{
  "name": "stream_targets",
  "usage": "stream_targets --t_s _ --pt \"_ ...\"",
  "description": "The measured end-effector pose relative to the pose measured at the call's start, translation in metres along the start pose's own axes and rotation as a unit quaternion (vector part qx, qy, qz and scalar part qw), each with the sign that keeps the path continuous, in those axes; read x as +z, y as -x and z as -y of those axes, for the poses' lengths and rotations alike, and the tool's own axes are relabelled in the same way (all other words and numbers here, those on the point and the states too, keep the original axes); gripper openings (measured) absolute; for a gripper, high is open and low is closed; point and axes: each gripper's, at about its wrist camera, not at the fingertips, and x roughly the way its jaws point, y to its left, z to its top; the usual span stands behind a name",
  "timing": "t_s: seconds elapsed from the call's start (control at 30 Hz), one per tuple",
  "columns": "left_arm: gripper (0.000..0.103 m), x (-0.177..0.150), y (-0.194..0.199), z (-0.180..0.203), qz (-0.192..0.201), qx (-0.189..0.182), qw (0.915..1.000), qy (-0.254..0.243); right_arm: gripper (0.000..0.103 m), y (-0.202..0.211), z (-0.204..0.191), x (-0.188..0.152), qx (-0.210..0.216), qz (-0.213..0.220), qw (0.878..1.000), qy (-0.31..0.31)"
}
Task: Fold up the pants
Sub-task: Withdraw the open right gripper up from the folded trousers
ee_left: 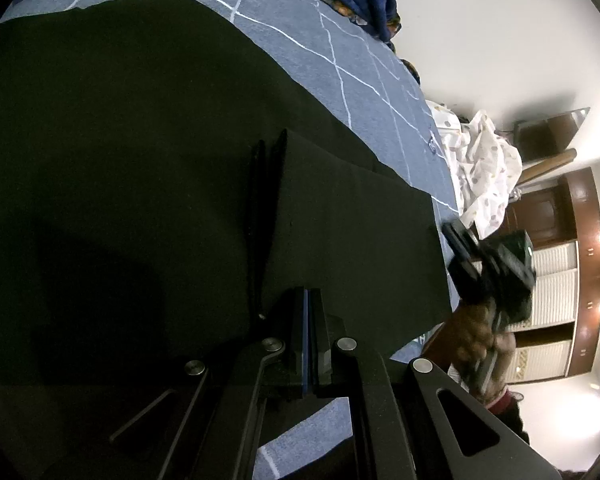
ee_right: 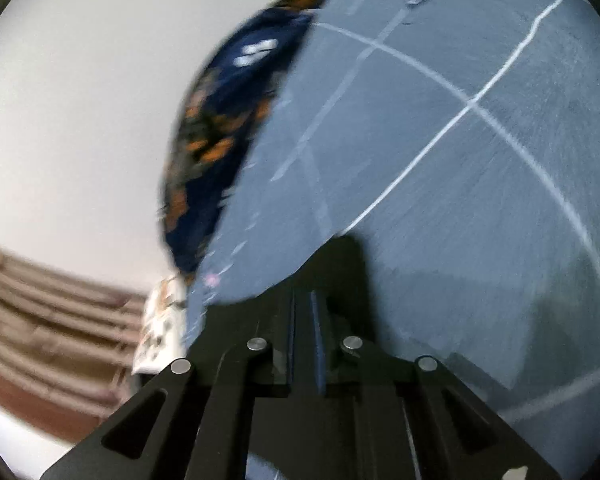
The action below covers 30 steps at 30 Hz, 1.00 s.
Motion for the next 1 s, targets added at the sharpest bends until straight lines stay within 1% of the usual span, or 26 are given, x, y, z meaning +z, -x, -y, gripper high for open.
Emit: stream_targets --t_s 0.03,0.13,0.2,0.23,0.27,0.33,0.37,0.43,0.5,0.53,0.63,0.77,0.8,0.83,0.9,1.0 --pt "0.004 0.0 0.0 0.0 0.0 -0.001 1.0 0.001 0.011 0.004 -0.001 -0.007 0.009 -0.008 1.0 0.012" --pt "0.004 -0.001 0.0 -0.002 0.001 -0.002 1.0 0.001 0.011 0.013 0.001 -0.031 0.014 -0.032 0.998 0.044" --pt "0.004 -0.001 0.0 -0.002 0.002 -0.002 1.0 -0.001 0.01 0.016 0.007 -0.045 0.002 -0.041 0.997 0.058" --pt "0.004 -0.001 0.0 -0.002 0.002 -0.002 1.0 -0.002 0.007 0.018 0.011 -0.05 -0.006 -0.041 0.997 0.064" --pt "0.004 -0.001 0.0 -0.001 0.002 -0.001 1.0 -0.004 0.0 0.022 0.017 -0.055 -0.013 -0.033 0.997 0.071" --pt "0.004 -0.001 0.0 -0.001 0.003 -0.001 1.0 -0.007 0.0 0.029 0.023 -0.061 0.0 -0.009 0.996 0.087" --pt "0.004 -0.001 0.0 -0.001 0.003 0.0 1.0 -0.007 0.0 0.029 0.021 -0.064 -0.005 -0.004 0.995 0.103" --pt "0.004 -0.001 0.001 0.0 0.004 0.002 0.9999 -0.01 0.0 0.026 0.01 -0.069 -0.045 -0.004 0.987 0.153" --pt "0.004 -0.001 0.001 0.001 0.005 0.002 0.9999 -0.009 0.0 0.027 0.012 -0.068 -0.04 -0.002 0.987 0.154" --pt "0.004 -0.001 0.001 0.001 0.005 0.002 1.0 -0.009 0.0 0.029 0.013 -0.069 -0.045 -0.006 0.987 0.156" --pt "0.004 -0.001 0.001 0.001 0.005 0.002 0.9999 -0.009 0.0 0.024 0.0 -0.067 -0.086 -0.024 0.98 0.178" --pt "0.004 0.0 0.002 0.002 0.004 0.003 0.9999 -0.009 0.0 0.02 -0.014 -0.06 -0.128 -0.056 0.973 0.183" --pt "0.004 0.0 0.002 0.002 0.004 0.002 1.0 -0.009 0.0 0.02 -0.02 -0.057 -0.132 -0.055 0.972 0.187" --pt "0.004 0.0 0.002 0.002 0.004 0.0 1.0 -0.007 0.008 0.02 -0.025 -0.054 -0.136 -0.05 0.97 0.196" --pt "0.004 0.0 0.001 0.0 0.004 -0.002 1.0 -0.005 0.009 0.013 -0.035 -0.045 -0.154 -0.042 0.965 0.208" --pt "0.004 0.0 0.0 0.0 0.004 -0.002 1.0 -0.007 0.009 -0.004 -0.041 -0.026 -0.179 -0.031 0.961 0.208"
